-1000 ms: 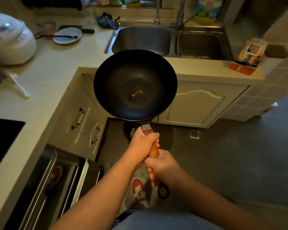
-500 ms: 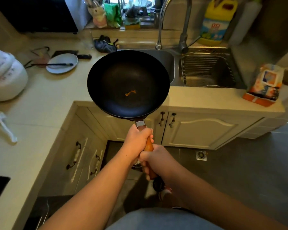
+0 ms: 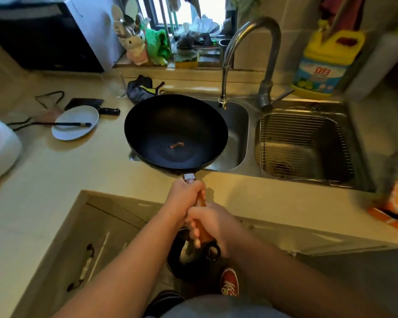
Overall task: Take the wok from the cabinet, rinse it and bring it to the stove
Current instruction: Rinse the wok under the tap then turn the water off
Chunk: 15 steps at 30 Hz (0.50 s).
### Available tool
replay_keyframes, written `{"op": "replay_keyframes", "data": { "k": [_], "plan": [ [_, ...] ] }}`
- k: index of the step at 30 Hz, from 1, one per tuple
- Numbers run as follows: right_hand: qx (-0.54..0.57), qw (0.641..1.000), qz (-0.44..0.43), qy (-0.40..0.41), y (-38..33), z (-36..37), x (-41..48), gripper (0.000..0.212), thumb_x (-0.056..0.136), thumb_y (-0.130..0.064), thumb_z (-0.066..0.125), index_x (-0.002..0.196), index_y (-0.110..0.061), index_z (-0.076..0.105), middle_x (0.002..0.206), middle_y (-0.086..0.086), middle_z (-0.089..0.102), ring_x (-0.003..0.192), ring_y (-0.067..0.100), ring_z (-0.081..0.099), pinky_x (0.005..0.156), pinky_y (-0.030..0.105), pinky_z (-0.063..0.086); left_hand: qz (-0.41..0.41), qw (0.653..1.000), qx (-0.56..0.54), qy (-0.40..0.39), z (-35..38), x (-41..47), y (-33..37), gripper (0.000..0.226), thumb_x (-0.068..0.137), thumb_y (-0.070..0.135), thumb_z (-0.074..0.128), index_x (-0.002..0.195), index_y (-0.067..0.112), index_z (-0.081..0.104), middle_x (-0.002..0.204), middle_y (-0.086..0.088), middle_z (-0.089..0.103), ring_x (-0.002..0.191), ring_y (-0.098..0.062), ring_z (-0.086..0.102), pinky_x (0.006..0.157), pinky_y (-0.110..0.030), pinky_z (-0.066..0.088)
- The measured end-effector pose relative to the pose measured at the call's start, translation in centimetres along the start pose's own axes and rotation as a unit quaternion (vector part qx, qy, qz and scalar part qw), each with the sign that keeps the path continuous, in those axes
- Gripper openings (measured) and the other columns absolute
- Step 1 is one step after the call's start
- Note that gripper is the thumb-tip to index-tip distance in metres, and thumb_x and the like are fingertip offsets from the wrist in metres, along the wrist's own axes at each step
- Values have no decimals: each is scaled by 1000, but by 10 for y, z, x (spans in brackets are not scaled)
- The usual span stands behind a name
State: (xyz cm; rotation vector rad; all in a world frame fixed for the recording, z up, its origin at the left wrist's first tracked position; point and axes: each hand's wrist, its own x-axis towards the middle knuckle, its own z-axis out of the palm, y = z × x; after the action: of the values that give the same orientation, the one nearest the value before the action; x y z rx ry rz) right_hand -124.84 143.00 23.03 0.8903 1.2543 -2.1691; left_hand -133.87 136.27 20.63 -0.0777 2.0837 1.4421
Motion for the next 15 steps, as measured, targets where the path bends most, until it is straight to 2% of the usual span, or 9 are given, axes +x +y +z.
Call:
{"op": "replay_keyframes", "data": {
  "k": [4,6,8,10,12,15],
  "plan": [
    [6,998,55,5,-39,-10,28,9,84,-4,56,79,-11,54,49,-2,52,37,8,47,33,21,39,-40,999,-13,22,8,36,20,17,81,6,57,64,10,59,62,-8,59,55,-18,56,58,-29,47],
    [17,996,85,5,-55,-11,40,15,86,-7,54,73,-12,53,46,-3,51,34,7,46,32,19,39,-60,998,-12,24,8,53,27,19,81,6,58,62,9,59,57,-6,58,48,-15,53,50,-24,46],
    [41,995,94,2,-67,-9,51,21,89,-6,50,69,-12,51,42,-4,49,30,6,45,30,16,37,-82,996,-13,18,5,70,34,18,81,8,60,63,9,59,54,-5,56,48,-17,52,52,-26,46],
    [78,994,82,-2,-78,-6,62,19,88,-3,48,70,-11,51,45,-3,49,31,6,45,31,15,38,-97,995,-5,12,2,88,39,12,77,7,61,66,7,58,55,-6,54,52,-20,51,56,-30,44],
    [109,991,71,2,-86,-2,73,14,86,-1,49,76,-10,53,49,-2,50,34,6,47,31,16,40,-105,994,16,-1,-2,105,45,6,73,8,61,68,6,59,59,-9,56,53,-22,52,54,-29,42],
    [138,987,75,34,-95,5,94,6,86,-2,51,86,-8,55,53,-1,51,37,7,48,31,17,41,-127,989,62,-34,-11,130,47,9,77,13,63,71,8,61,65,-9,59,56,-21,56,48,-25,41]
  ]
}}
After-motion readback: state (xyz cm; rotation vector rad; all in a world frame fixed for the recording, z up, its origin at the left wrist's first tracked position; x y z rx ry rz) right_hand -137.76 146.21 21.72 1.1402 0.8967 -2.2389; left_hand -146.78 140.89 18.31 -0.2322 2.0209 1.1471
